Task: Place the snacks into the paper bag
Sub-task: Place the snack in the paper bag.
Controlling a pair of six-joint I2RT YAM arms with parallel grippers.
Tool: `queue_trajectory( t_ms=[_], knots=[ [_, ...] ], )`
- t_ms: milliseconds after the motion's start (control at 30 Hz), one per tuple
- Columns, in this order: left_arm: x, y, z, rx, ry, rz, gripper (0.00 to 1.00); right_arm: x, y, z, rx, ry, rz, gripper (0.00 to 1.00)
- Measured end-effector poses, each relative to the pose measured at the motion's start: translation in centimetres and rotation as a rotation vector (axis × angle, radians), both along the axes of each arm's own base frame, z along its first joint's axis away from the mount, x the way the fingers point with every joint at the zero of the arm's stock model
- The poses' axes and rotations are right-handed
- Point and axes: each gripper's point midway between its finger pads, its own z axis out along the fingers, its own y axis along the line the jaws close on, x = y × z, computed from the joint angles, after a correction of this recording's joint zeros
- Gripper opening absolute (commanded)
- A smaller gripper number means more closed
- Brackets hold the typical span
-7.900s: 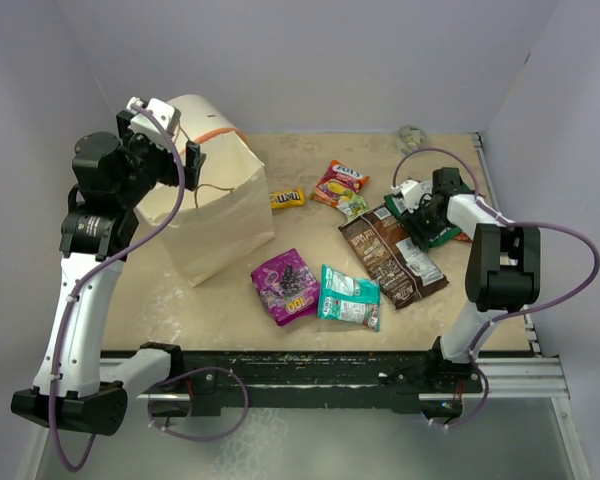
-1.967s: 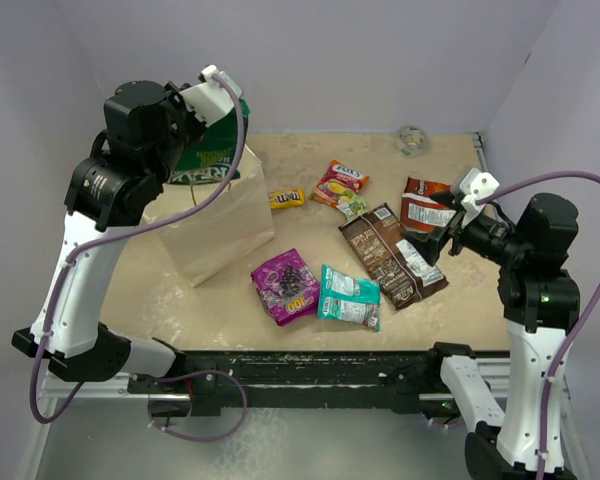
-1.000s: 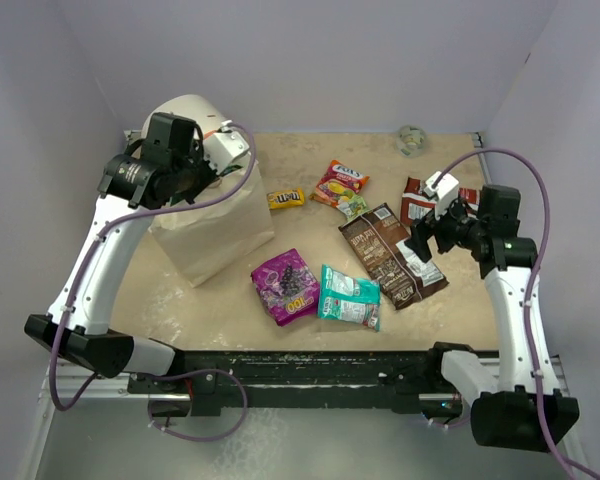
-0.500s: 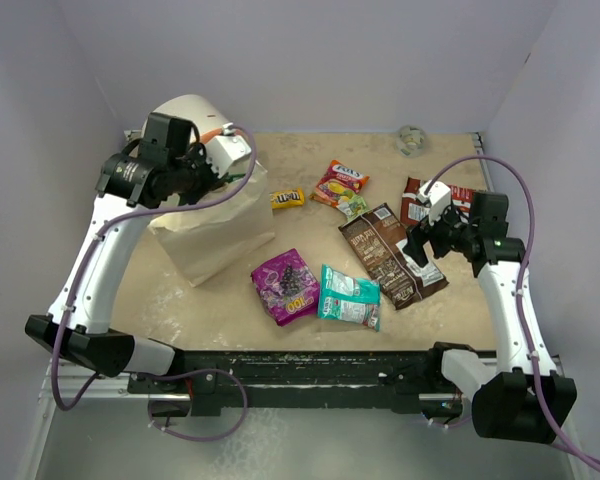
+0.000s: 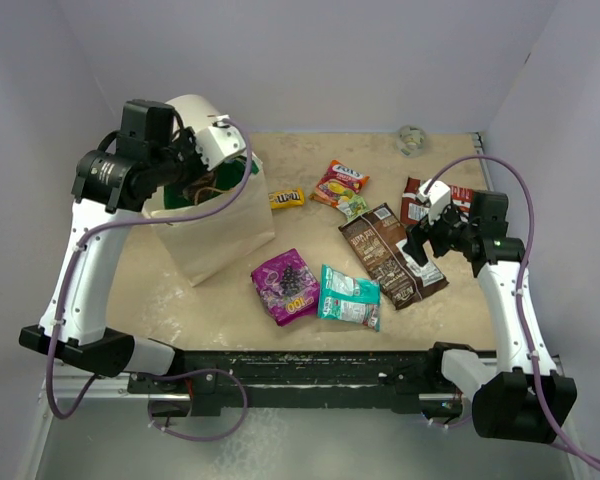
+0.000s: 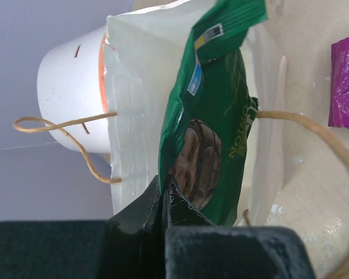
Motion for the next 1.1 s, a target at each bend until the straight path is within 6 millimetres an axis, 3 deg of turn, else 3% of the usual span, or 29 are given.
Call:
queue_trajectory(
  t_ms=[267,567,767,1100],
  knots=[
    [0.4,1.0,0.5,0.030,-0.020,0.030,0.00,0.1,0.1,-0.4,0.001,0.010,0.004,0.86],
    [2.4,3.5,-1.8,-0.031,0.080,0.103,0.00,-0.1,0.1,-0.9,0.000,0.023,0.004,0.87],
    [1.9,2.7,-2.7,-0.106,0.131,0.066,0.00,-0.2,0.1,-1.1,0.001,0.028,0.004,0.87],
    [-0.1,1.2,-9.4,-0.189,0.323,0.036,0.00,-0.2,0.2,-1.2,-0.002,0.029,0.005,0.87]
  ],
)
